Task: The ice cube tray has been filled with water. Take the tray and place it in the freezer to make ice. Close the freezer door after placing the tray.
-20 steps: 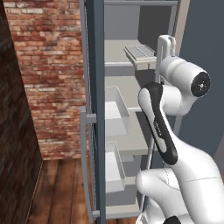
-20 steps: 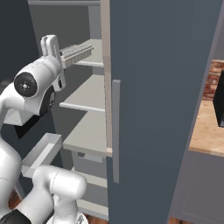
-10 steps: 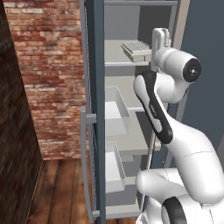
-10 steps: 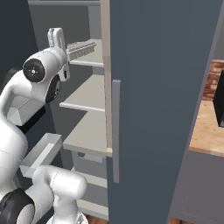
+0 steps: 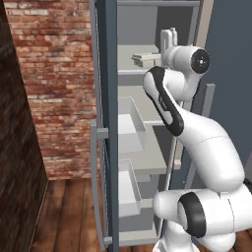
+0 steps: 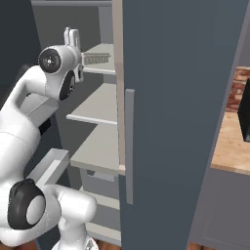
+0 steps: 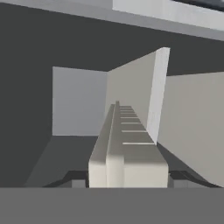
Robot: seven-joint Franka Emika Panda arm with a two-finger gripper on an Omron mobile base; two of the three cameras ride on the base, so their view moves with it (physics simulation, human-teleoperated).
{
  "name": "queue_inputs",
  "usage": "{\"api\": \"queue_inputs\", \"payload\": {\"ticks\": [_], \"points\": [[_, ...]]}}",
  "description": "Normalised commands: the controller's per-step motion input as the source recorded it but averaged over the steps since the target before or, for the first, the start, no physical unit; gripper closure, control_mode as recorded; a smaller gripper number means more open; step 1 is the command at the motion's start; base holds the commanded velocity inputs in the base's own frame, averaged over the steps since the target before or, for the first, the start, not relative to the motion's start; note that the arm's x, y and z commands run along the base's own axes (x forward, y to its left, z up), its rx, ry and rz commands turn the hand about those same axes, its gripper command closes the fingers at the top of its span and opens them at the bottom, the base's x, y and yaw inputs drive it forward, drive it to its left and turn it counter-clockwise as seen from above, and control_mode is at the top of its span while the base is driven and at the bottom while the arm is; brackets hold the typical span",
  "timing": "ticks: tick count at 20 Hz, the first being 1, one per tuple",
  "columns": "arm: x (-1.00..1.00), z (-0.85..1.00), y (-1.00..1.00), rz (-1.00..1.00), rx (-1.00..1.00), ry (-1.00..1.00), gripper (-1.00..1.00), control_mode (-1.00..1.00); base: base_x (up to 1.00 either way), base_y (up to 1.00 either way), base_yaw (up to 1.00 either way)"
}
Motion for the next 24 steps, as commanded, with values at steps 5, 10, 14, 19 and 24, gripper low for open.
{"api": "queue_inputs", "payload": {"ticks": [5, 10, 14, 19, 24], "points": [[0.62, -0.02, 0.05, 0.0, 0.0, 0.1, 1.0, -1.0, 0.0, 0.0, 0.0], [0.66, -0.15, 0.02, 0.0, -0.01, 0.07, 1.0, -1.0, 0.0, 0.0, 0.0], [0.65, -0.26, 0.02, 0.0, -0.02, 0.0, 1.0, -1.0, 0.0, 0.0, 0.0], [0.55, -0.37, 0.03, 0.0, -0.04, 0.0, 1.0, -1.0, 0.0, 0.0, 0.0], [0.6, -0.33, 0.0, 0.0, -0.02, 0.01, 1.0, -1.0, 0.0, 0.0, 0.0]]}}
